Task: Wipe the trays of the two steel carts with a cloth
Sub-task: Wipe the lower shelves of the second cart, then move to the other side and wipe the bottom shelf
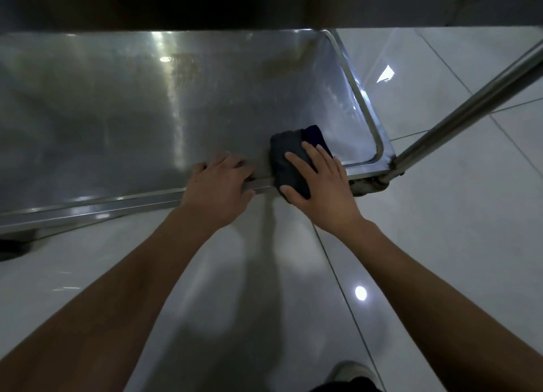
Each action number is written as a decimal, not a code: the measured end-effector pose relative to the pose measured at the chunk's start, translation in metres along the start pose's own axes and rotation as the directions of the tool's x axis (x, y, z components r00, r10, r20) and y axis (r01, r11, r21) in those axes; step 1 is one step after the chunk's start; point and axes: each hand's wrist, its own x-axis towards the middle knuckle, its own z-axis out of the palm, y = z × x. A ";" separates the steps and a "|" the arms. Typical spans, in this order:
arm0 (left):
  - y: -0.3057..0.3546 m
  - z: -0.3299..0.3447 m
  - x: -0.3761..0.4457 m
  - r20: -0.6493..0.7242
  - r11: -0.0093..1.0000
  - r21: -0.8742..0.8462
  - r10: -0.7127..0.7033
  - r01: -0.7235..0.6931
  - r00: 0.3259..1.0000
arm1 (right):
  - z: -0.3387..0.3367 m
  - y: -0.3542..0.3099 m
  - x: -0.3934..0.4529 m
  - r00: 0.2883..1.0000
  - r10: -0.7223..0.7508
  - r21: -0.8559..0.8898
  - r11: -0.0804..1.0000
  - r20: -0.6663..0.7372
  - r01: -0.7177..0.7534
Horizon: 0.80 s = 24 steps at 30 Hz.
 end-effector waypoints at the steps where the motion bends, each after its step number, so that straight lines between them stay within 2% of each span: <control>1: 0.000 -0.001 -0.002 0.016 1.000 0.003 0.004 -0.004 1.000 | -0.003 0.004 -0.003 1.000 -0.001 0.007 1.000 -0.010 0.001; 8: 0.009 -0.010 -0.005 0.133 0.997 0.082 0.006 -0.017 0.991 | -0.026 0.048 -0.023 0.972 0.226 -0.034 0.973 -0.059 -0.228; 14: 0.037 -0.011 -0.001 0.165 0.991 0.044 0.116 -0.125 0.979 | -0.027 0.032 -0.032 0.961 0.271 -0.018 0.962 -0.062 -0.273; 20: 0.068 -0.027 -0.011 0.245 0.972 -0.008 0.231 -0.237 0.941 | -0.051 0.008 -0.085 0.936 0.353 0.107 0.930 0.004 -0.351; 24: 0.099 -0.062 -0.018 0.237 0.952 -0.023 0.302 -0.305 0.923 | -0.086 0.001 -0.139 0.886 0.464 0.182 0.870 0.008 -0.458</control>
